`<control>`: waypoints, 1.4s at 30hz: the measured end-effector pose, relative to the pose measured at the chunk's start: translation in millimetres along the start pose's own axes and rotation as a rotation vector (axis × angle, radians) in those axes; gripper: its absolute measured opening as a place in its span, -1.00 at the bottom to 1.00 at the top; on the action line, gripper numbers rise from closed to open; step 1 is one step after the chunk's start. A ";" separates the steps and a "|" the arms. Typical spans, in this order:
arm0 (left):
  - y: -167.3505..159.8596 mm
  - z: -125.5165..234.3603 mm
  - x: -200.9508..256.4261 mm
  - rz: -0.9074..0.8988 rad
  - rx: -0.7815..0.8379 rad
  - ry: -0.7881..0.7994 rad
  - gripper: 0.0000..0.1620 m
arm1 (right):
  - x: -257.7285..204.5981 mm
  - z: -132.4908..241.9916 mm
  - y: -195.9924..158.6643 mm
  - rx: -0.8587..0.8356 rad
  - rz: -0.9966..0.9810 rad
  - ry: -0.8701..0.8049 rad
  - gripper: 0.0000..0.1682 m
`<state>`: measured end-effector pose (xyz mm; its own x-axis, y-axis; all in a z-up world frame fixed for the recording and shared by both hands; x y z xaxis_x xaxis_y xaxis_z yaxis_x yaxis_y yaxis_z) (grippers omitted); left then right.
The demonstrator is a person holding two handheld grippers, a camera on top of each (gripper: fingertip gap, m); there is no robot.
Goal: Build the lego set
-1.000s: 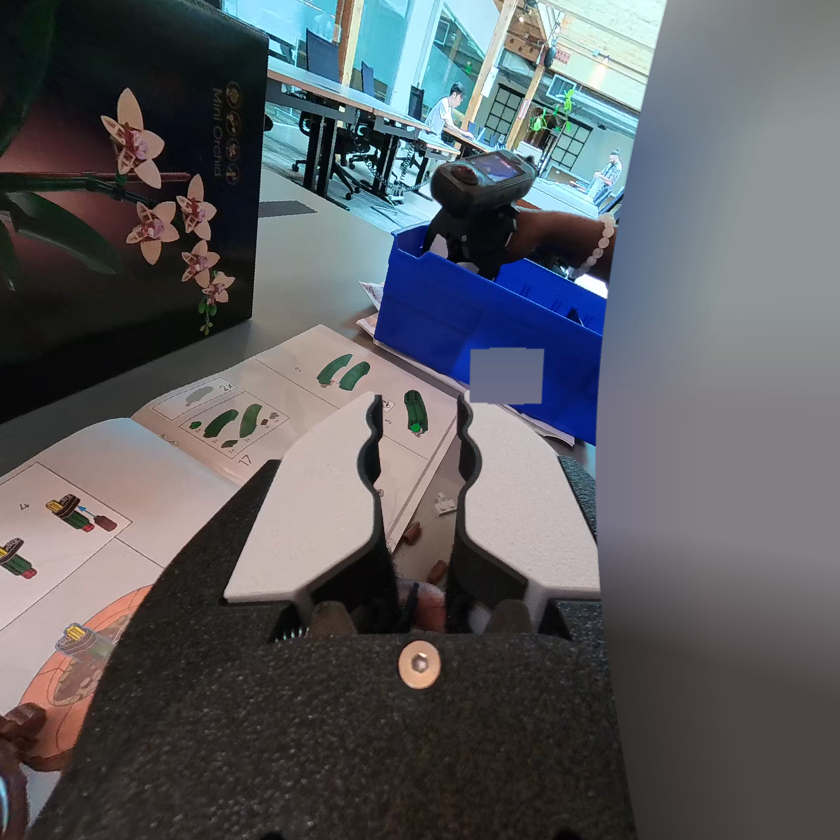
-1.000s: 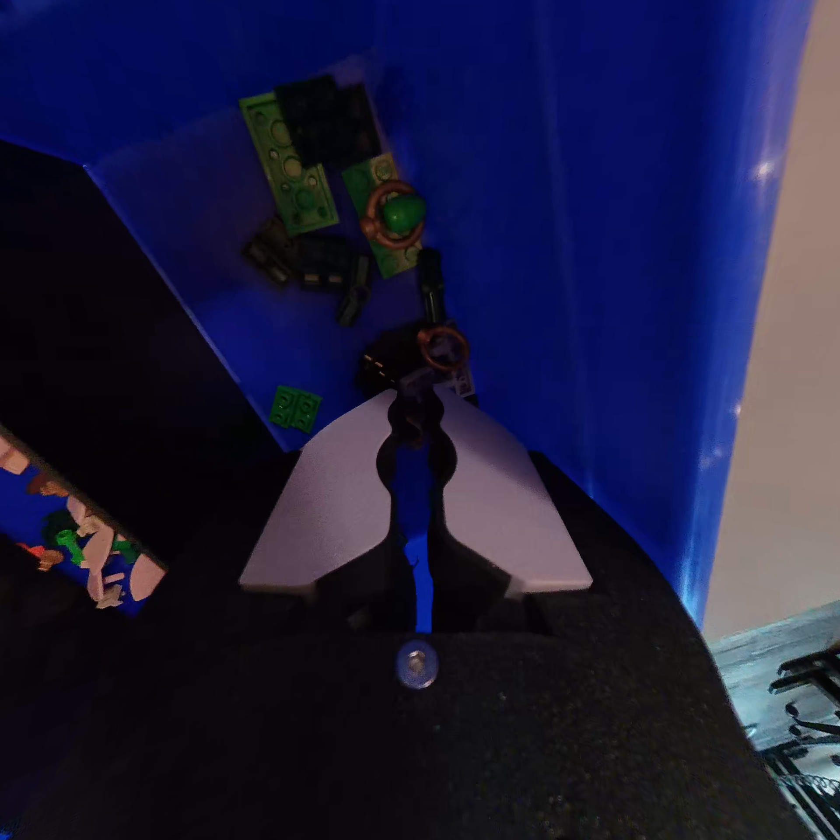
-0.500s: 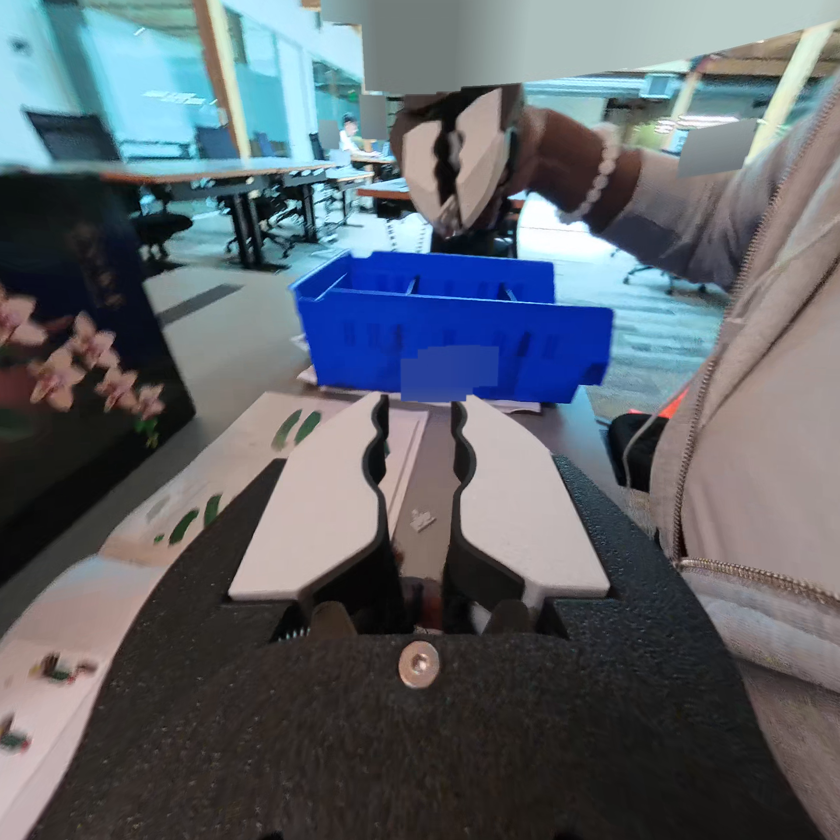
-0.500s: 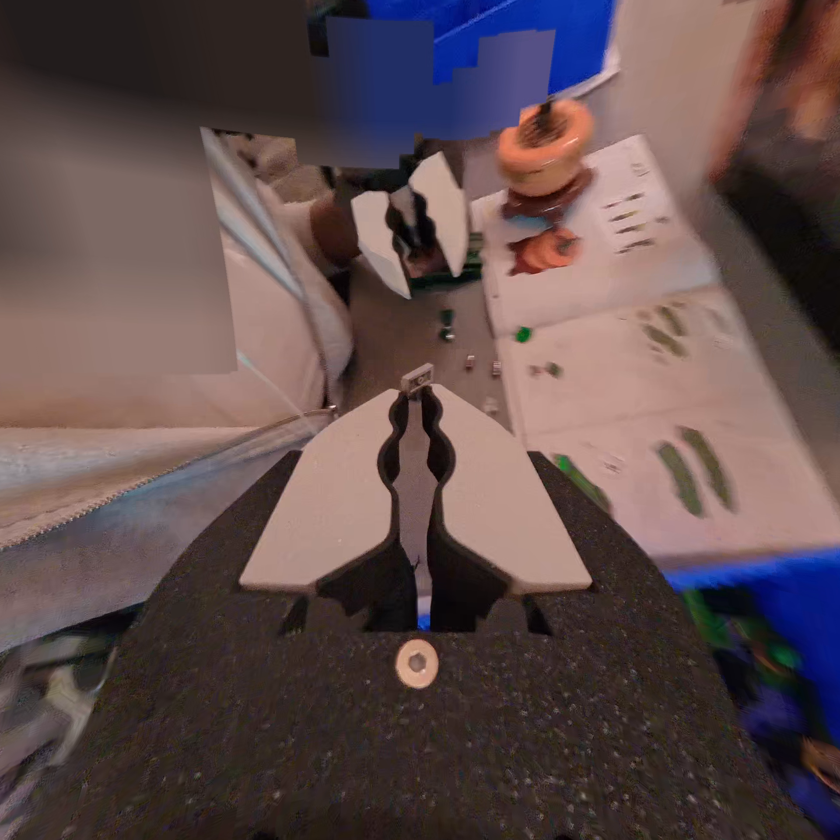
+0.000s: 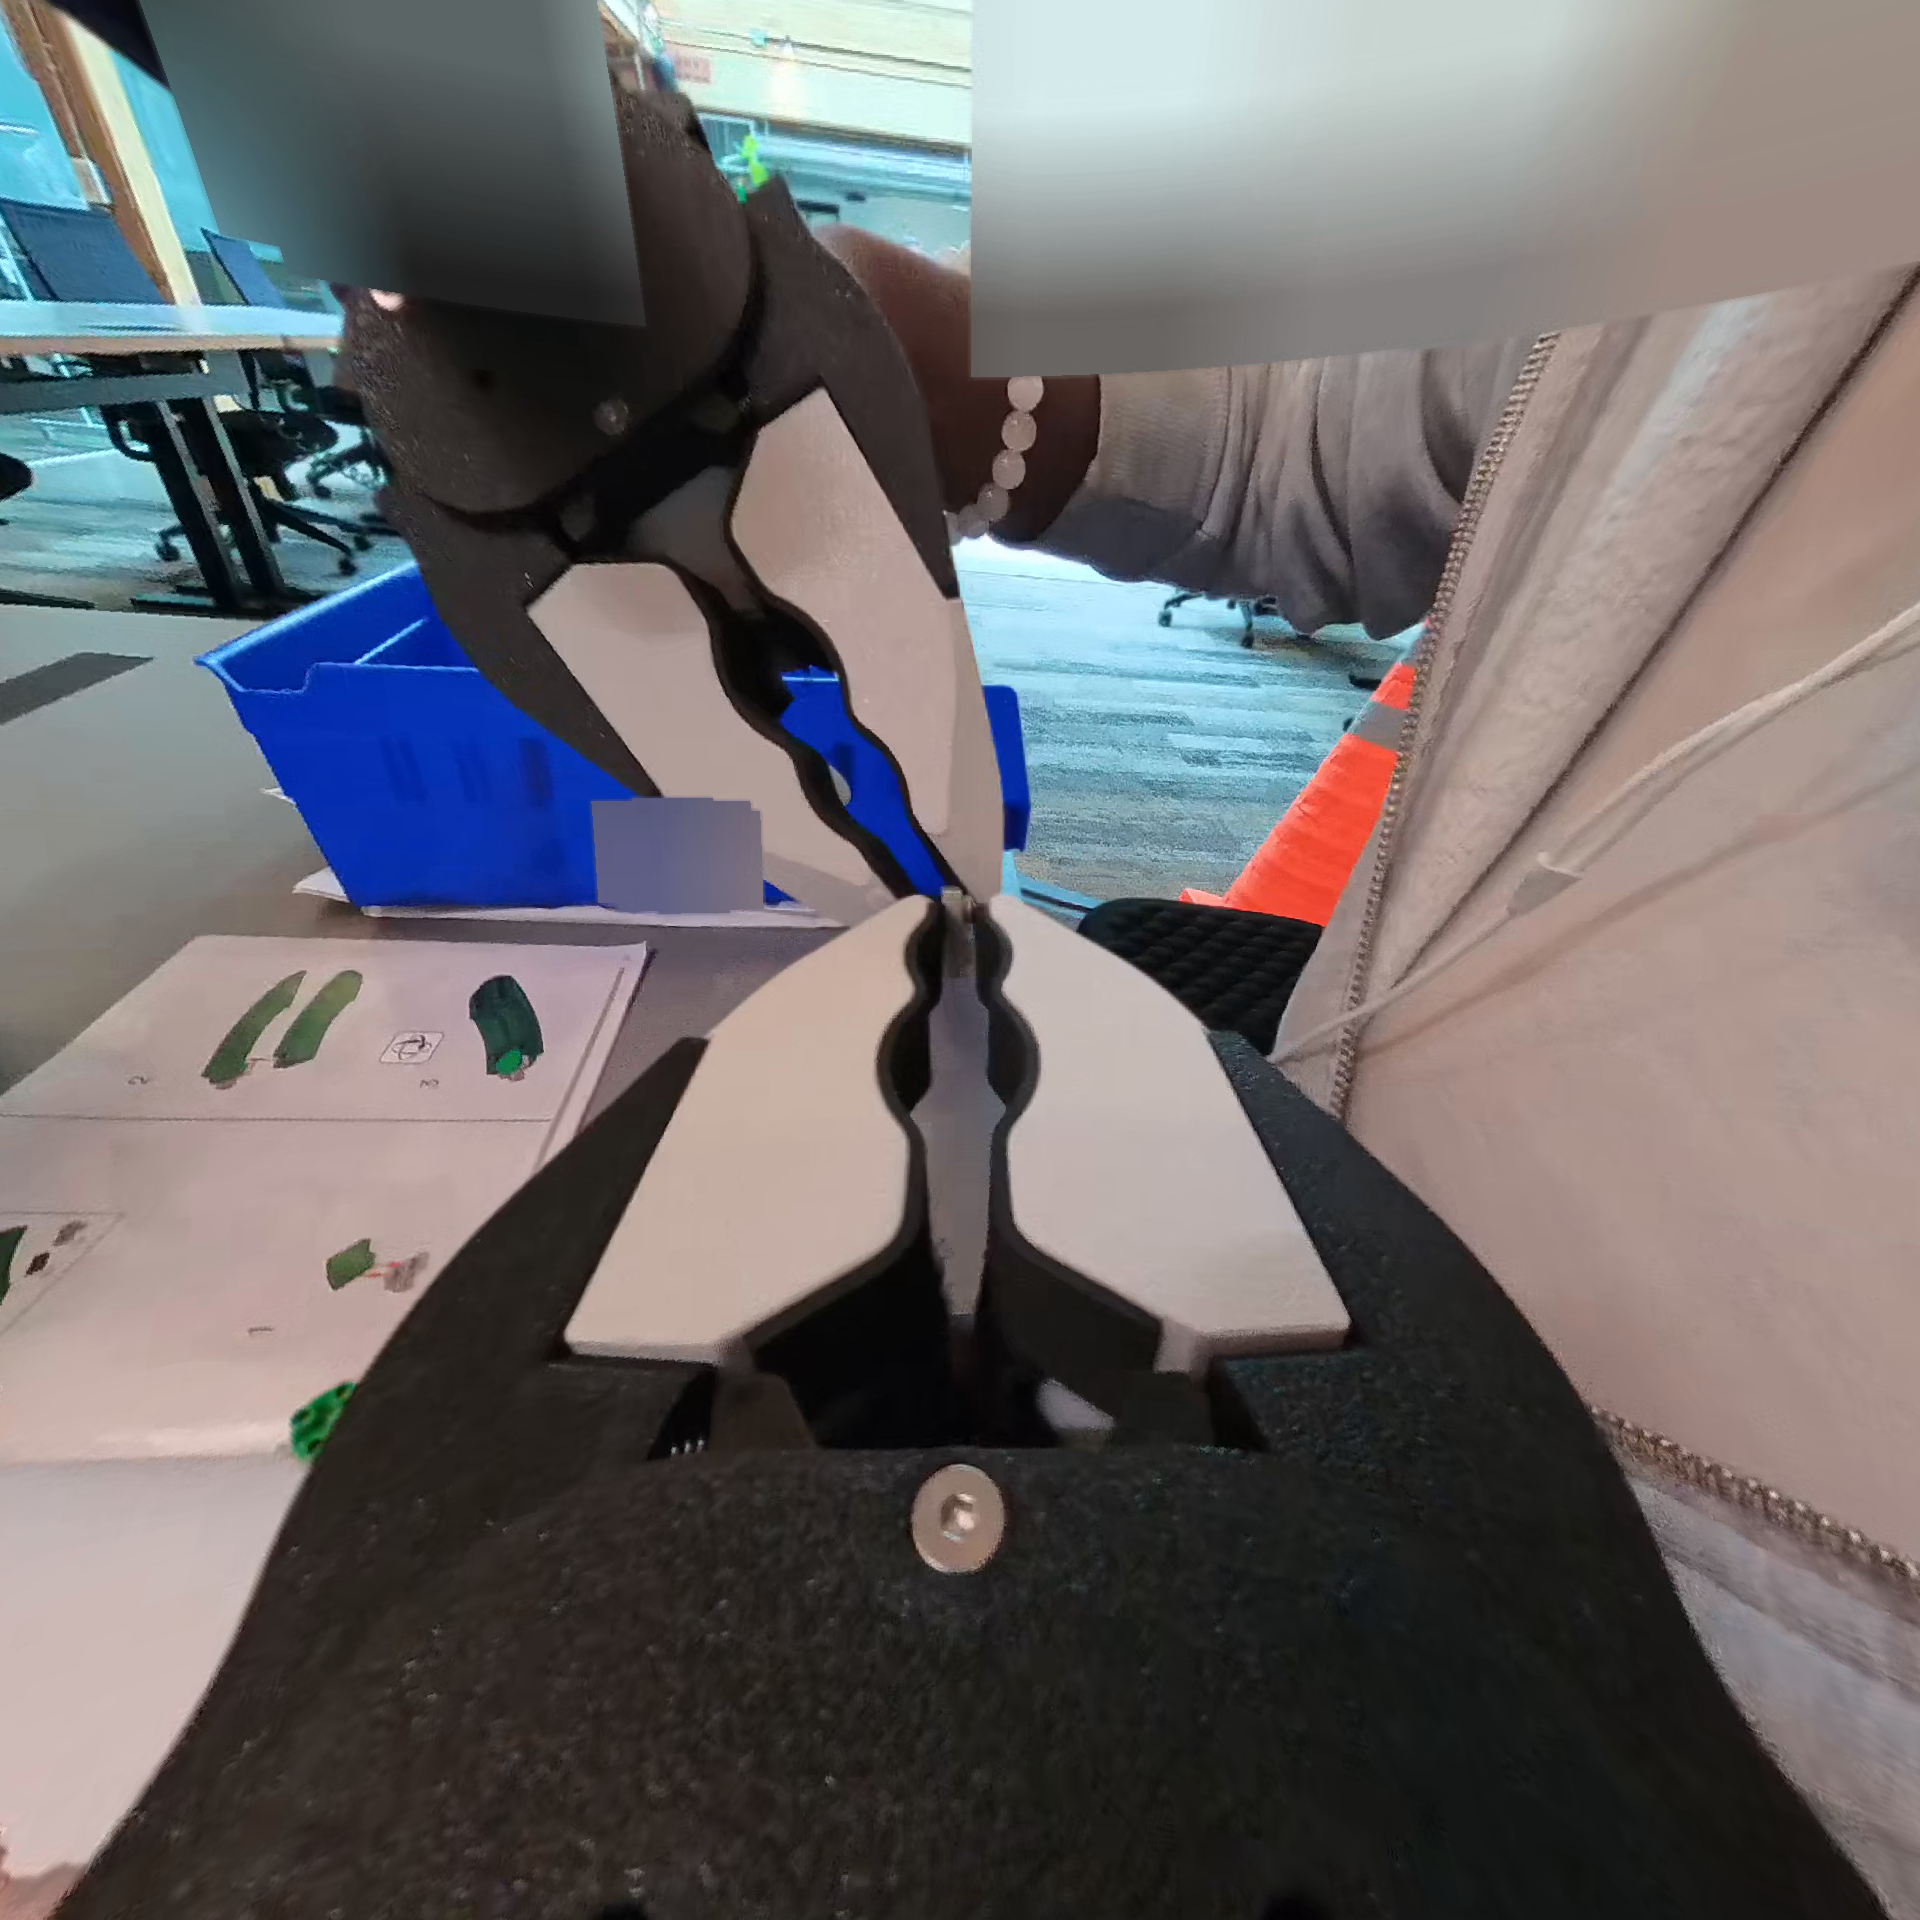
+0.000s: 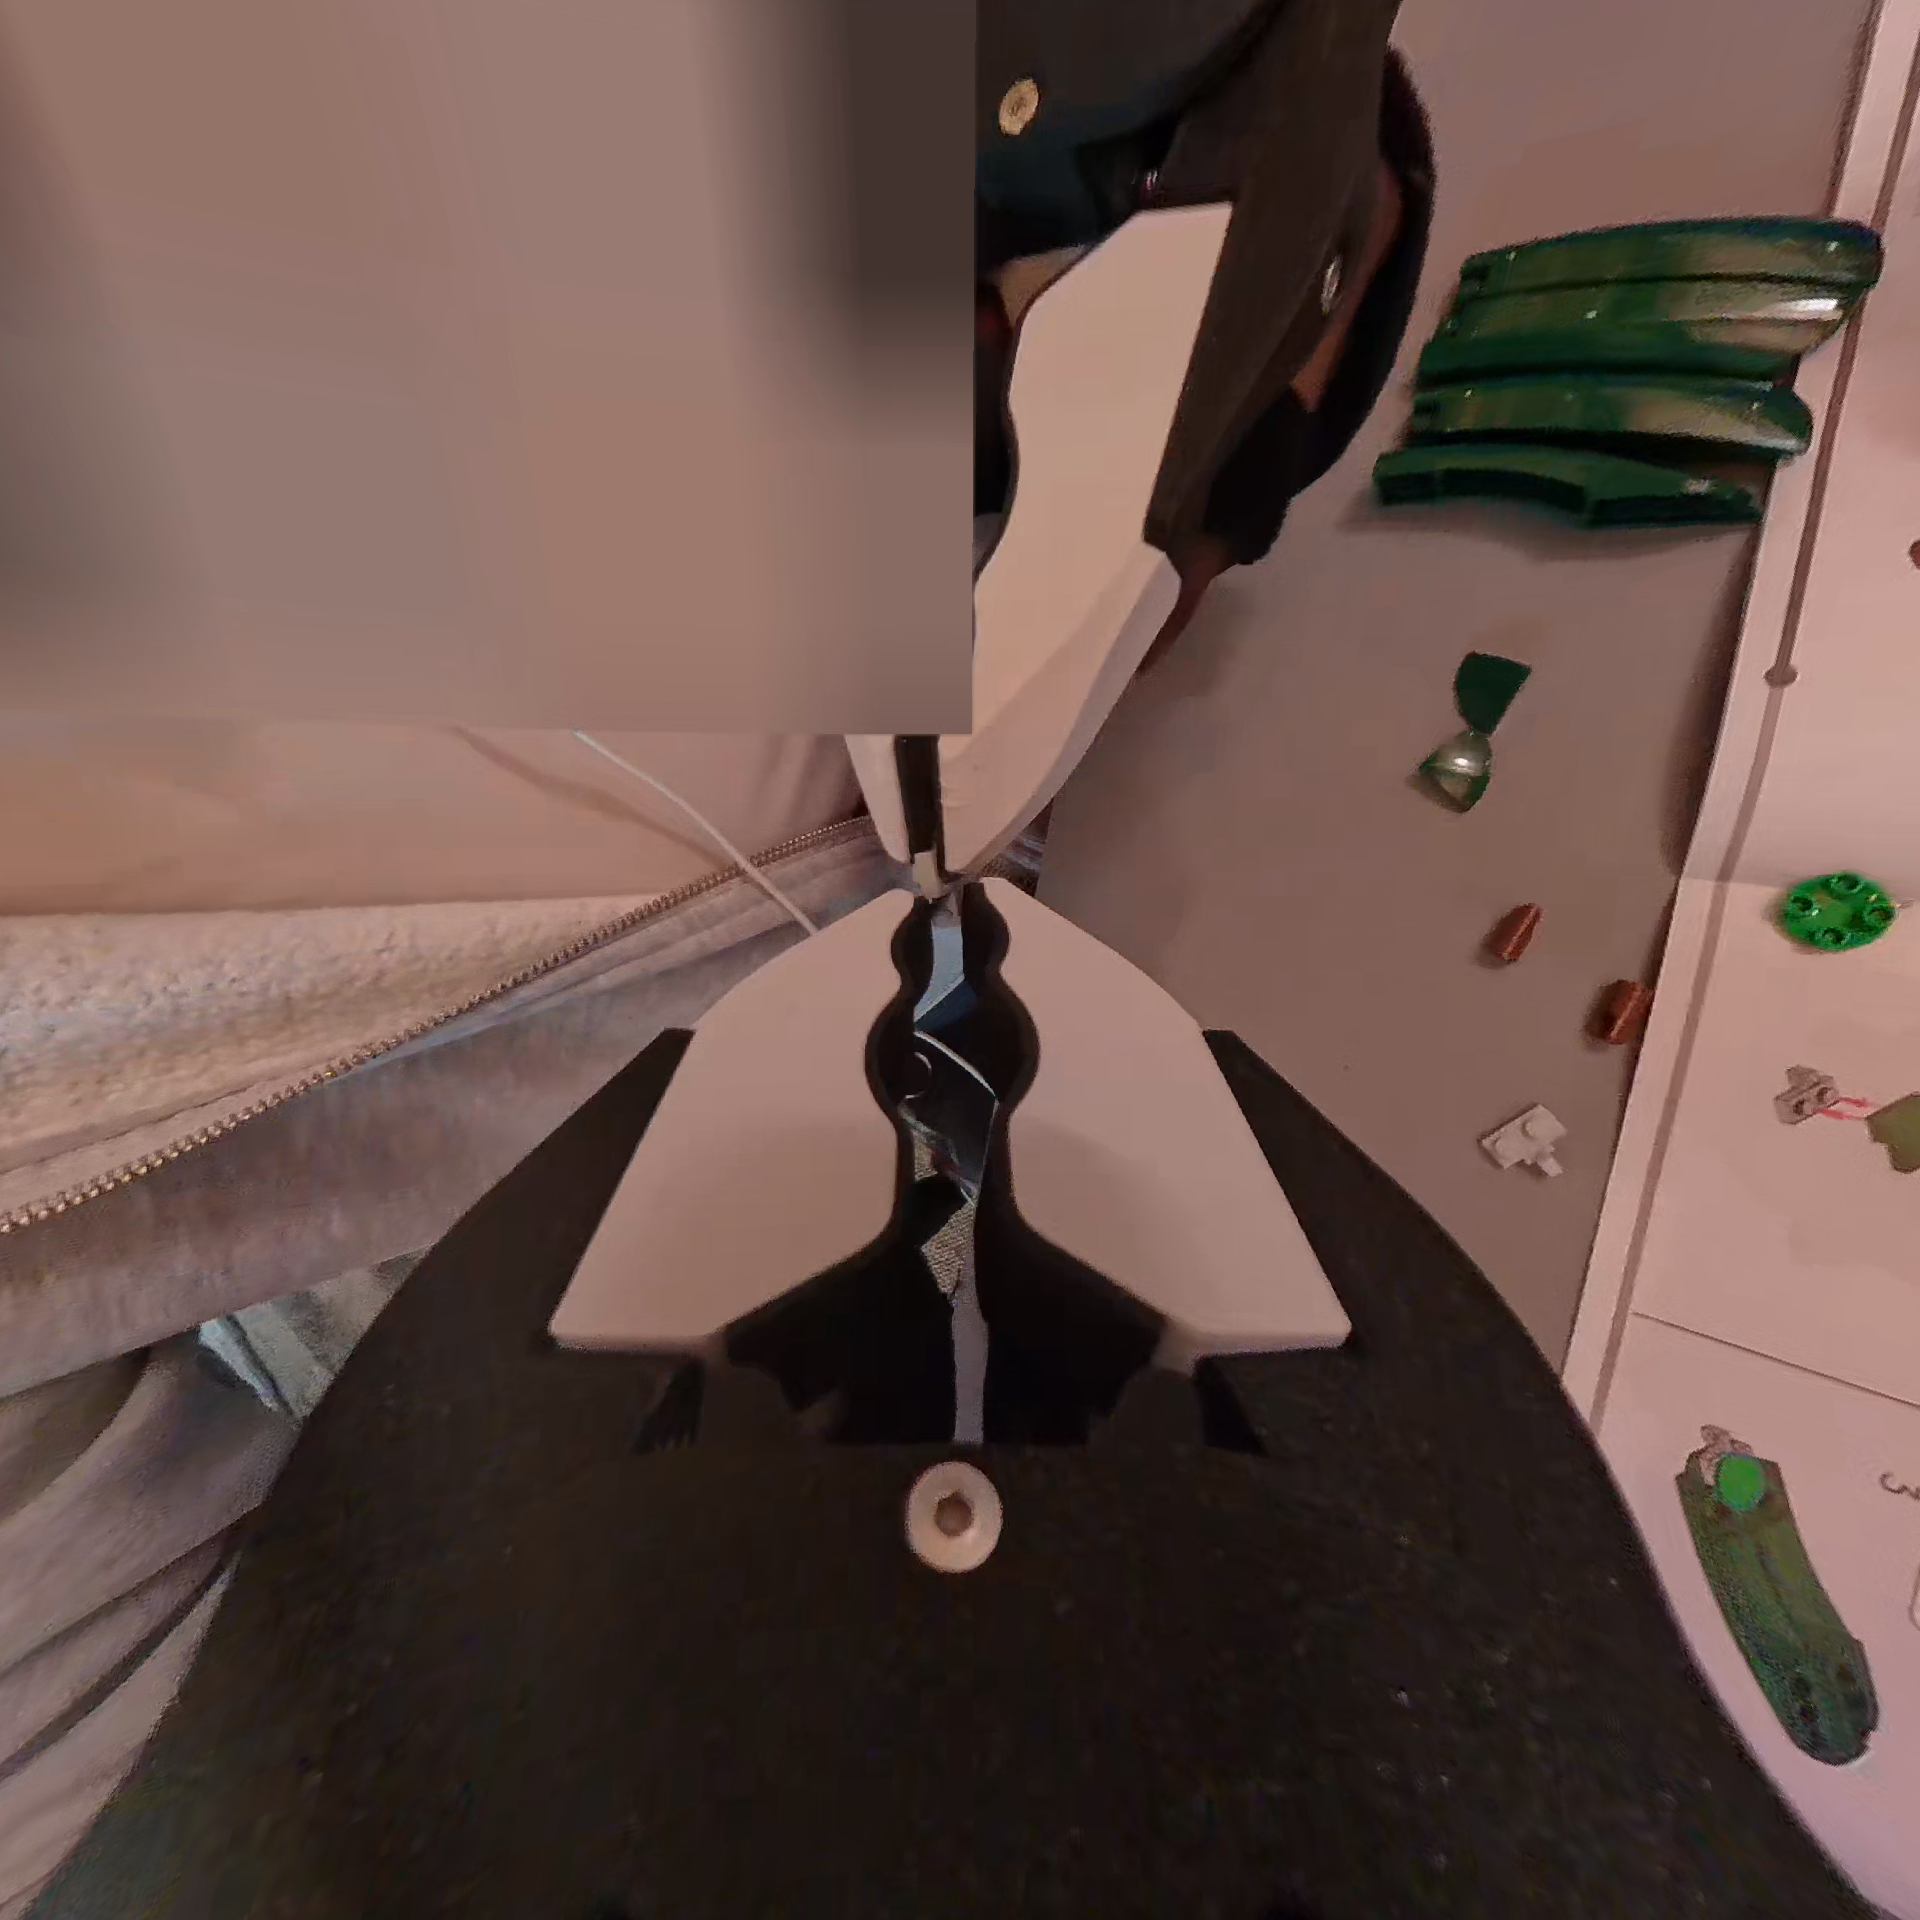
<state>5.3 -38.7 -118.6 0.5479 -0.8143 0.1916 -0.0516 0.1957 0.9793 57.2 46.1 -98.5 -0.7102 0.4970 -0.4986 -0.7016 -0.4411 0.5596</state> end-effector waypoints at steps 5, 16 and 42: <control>-1.5 18.2 -3.4 0.059 0.198 0.128 -0.98 | 8.3 8.3 21.8 0.139 -0.014 -0.238 -0.87; 13.3 64.7 -24.4 0.350 0.922 0.353 -0.98 | -2.7 -19.5 47.4 0.783 0.333 -1.251 -0.75; 5.4 62.5 -40.1 0.490 0.748 0.286 -0.69 | 8.7 -11.3 9.3 0.571 0.273 -1.333 -0.91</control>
<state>-69.1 -39.2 -117.0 0.5024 -0.5498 0.6673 -0.7997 -0.0019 0.6005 43.8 37.9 -105.1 -0.0151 0.8934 0.4489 -0.2155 -0.4414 0.8711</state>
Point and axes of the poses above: each gripper's, where its closed fingertips meet, z back along the fingers, y out of its top, x = y × z across the jaws, the point moved 6 cm from there along z, back along the fingers, and after that the axes turned 6 degrees about z, right-handed, at the moved point
